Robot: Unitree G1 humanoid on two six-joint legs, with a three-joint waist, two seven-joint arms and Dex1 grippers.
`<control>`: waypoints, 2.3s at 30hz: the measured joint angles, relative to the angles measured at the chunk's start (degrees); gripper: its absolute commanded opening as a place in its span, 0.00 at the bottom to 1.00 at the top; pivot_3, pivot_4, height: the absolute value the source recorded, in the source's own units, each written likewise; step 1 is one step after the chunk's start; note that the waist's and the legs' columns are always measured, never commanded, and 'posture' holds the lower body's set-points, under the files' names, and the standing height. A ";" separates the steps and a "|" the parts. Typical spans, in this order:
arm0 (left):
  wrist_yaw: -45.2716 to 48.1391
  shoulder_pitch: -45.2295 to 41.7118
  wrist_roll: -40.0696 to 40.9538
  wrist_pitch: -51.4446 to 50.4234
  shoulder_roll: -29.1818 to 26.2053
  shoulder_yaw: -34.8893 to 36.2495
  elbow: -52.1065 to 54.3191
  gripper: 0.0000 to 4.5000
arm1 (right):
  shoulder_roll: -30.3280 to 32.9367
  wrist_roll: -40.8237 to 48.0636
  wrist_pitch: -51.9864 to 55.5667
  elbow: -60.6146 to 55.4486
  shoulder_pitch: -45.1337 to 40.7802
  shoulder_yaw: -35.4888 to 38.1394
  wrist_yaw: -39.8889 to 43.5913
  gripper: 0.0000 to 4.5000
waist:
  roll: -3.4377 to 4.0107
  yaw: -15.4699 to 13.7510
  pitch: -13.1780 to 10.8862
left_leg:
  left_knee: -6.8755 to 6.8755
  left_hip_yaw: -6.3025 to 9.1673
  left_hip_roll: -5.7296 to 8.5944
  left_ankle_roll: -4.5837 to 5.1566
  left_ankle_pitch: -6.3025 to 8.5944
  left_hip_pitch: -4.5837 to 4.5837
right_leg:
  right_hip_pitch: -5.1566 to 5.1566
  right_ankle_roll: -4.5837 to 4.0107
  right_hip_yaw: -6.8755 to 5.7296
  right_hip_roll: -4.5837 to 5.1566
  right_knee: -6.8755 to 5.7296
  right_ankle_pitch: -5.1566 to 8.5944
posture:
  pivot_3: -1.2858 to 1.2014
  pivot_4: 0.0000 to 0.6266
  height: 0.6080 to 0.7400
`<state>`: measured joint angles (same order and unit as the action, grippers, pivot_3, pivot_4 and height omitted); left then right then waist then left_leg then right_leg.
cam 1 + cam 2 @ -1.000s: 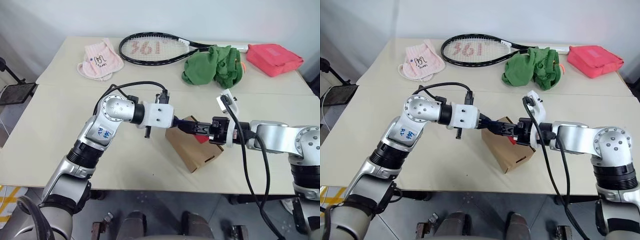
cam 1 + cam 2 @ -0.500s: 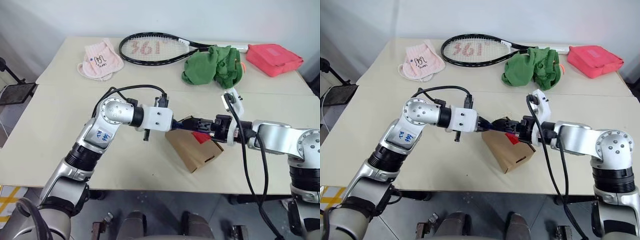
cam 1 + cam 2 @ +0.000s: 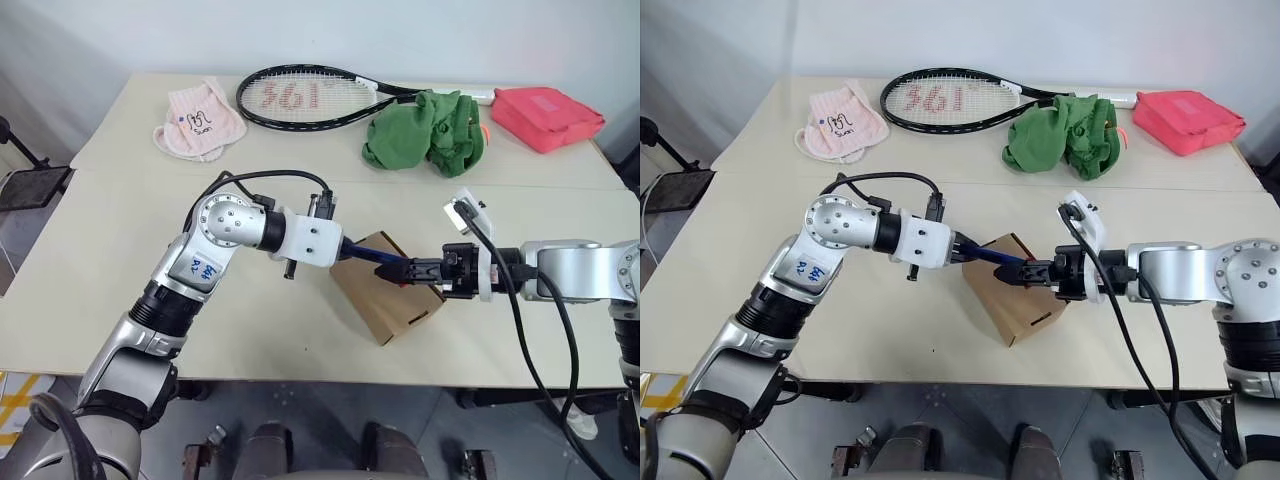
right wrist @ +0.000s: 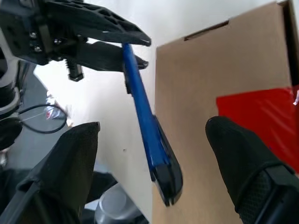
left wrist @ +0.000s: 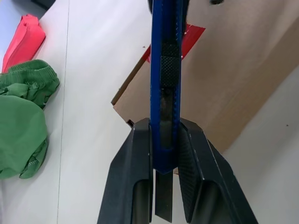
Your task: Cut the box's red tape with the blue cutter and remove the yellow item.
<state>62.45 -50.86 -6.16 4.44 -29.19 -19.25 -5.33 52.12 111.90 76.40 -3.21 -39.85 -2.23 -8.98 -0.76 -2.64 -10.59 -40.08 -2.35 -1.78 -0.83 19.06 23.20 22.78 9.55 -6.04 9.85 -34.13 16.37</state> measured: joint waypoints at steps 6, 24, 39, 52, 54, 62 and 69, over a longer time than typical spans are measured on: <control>0.89 -0.47 0.03 0.55 0.12 -0.19 0.06 0.09 | 0.00 0.00 1.25 2.92 -2.36 -2.72 2.16 0.86 | 0.00 -0.08 0.00 | 0.00 0.00 0.00 0.00 0.00 0.00 | 0.00 0.00 0.00 0.00 0.01 0.00 | 0.52 0.24 1.00; 1.08 -0.23 0.00 -2.16 0.42 -0.55 2.30 0.09 | -3.85 0.00 1.14 5.76 -4.24 -3.99 -0.87 0.86 | 0.00 -0.07 0.00 | 0.00 0.00 0.00 0.00 0.00 0.00 | 0.00 0.00 0.00 0.00 0.01 0.00 | 0.52 0.24 1.00; 1.41 0.01 0.12 -3.59 0.34 -0.55 2.75 0.09 | -4.34 0.00 -0.32 5.99 -2.50 1.52 -4.83 0.86 | 0.00 -0.04 0.00 | 0.00 -0.01 0.00 0.00 0.00 0.00 | 0.00 0.00 0.00 0.00 0.01 0.00 | 0.52 0.24 1.00; 1.19 0.01 0.08 -4.36 0.46 -0.55 2.74 0.09 | -6.56 0.00 -0.23 5.83 -2.08 1.56 -5.15 0.86 | 0.00 -0.02 0.00 | 0.00 0.00 0.00 0.00 0.00 0.00 | 0.00 0.00 0.00 0.00 0.01 0.00 | 0.52 0.24 1.00; 1.19 0.01 0.06 -4.60 0.37 -0.55 2.74 0.09 | -6.93 0.00 -0.24 5.80 -2.08 1.56 -5.51 0.78 | 0.00 -0.03 0.00 | 0.00 0.00 0.00 0.00 0.00 0.00 | 0.00 0.00 0.00 0.00 0.01 0.00 | 0.52 0.24 1.00; 0.93 0.01 -0.02 -5.34 0.39 -0.82 2.74 0.09 | -8.13 0.62 -0.24 5.12 -2.09 1.55 -5.73 0.20 | 0.00 -0.02 0.00 | 0.00 0.00 0.00 0.00 0.00 0.00 | 0.00 0.00 0.00 0.00 0.01 0.00 | 0.52 0.24 1.00; 0.87 0.01 -0.09 -5.71 0.33 -1.05 2.62 0.09 | -8.33 1.39 -0.17 4.26 -2.09 1.55 -5.42 0.04 | 0.00 0.00 0.00 | 0.01 0.00 0.00 0.00 0.00 0.00 | 0.00 0.00 0.00 0.00 0.00 0.00 | 0.52 0.24 1.00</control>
<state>63.33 -50.85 -6.26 -1.27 -28.86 -20.31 -2.70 43.79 113.30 76.22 1.05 -41.94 -0.68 -14.40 -0.75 -2.64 -10.59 -40.08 -2.35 -1.78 -0.83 19.06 23.21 22.78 9.55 -6.04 9.85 -34.13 16.37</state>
